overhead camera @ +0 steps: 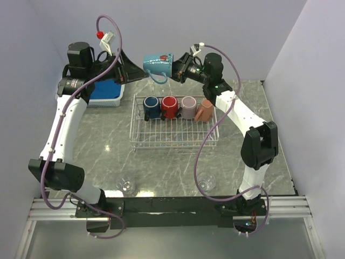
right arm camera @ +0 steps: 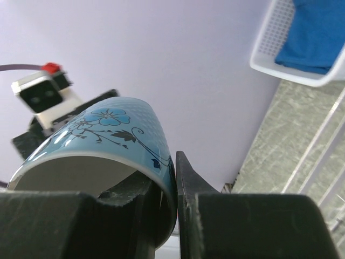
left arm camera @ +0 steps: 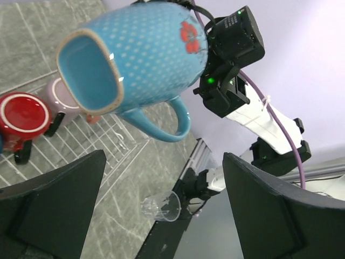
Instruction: Load the cups into the dish rack
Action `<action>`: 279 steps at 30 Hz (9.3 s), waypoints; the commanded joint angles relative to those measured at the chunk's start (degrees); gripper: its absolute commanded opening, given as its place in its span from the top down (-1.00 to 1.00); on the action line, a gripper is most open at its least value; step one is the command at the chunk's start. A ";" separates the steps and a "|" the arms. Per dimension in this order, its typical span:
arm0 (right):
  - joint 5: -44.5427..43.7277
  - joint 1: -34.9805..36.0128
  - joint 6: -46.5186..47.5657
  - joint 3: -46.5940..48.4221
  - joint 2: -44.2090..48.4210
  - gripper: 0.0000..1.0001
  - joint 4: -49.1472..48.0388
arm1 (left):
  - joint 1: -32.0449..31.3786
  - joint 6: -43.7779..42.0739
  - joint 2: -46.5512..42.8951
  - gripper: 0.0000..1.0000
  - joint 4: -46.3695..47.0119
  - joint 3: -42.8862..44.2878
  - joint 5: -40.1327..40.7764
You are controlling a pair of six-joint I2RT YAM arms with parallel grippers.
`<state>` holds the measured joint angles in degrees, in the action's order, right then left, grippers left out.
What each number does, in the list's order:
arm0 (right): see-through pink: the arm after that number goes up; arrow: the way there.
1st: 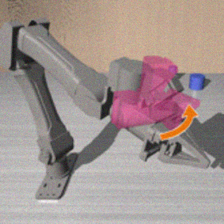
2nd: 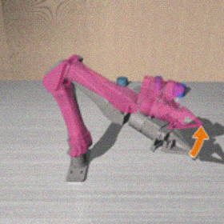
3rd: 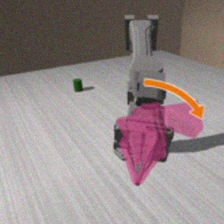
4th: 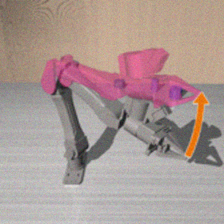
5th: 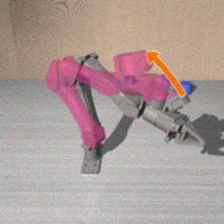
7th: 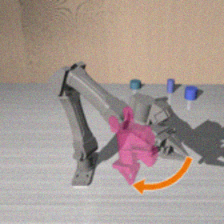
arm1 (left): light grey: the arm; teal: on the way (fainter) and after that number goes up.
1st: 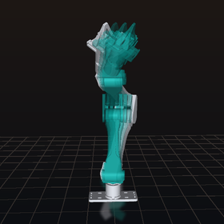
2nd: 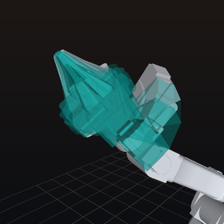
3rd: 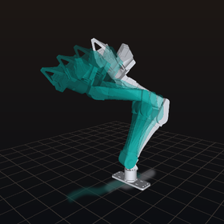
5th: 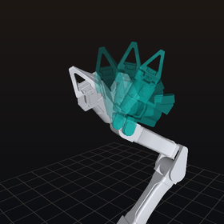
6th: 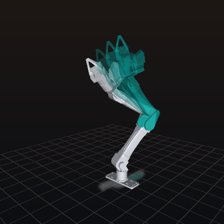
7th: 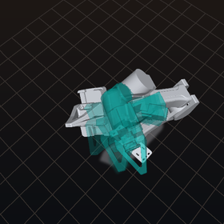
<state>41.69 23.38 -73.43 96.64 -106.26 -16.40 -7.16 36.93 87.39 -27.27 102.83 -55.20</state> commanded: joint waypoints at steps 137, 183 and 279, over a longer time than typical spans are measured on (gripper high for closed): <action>-11.37 -24.96 19.55 -32.13 56.16 -0.81 35.21 | -38.81 -54.69 32.40 0.98 -7.72 1.94 35.07; -14.26 -26.10 27.53 -26.69 55.19 -0.84 48.72 | -36.26 -55.65 23.55 -0.99 -12.81 4.14 35.95; 0.21 2.21 24.31 -1.69 29.35 1.00 44.68 | -1.28 -19.63 3.57 -0.93 -7.45 12.22 1.95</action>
<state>21.61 29.30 -39.29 102.08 -78.74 50.96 -8.25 9.78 91.83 -38.65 110.61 -44.47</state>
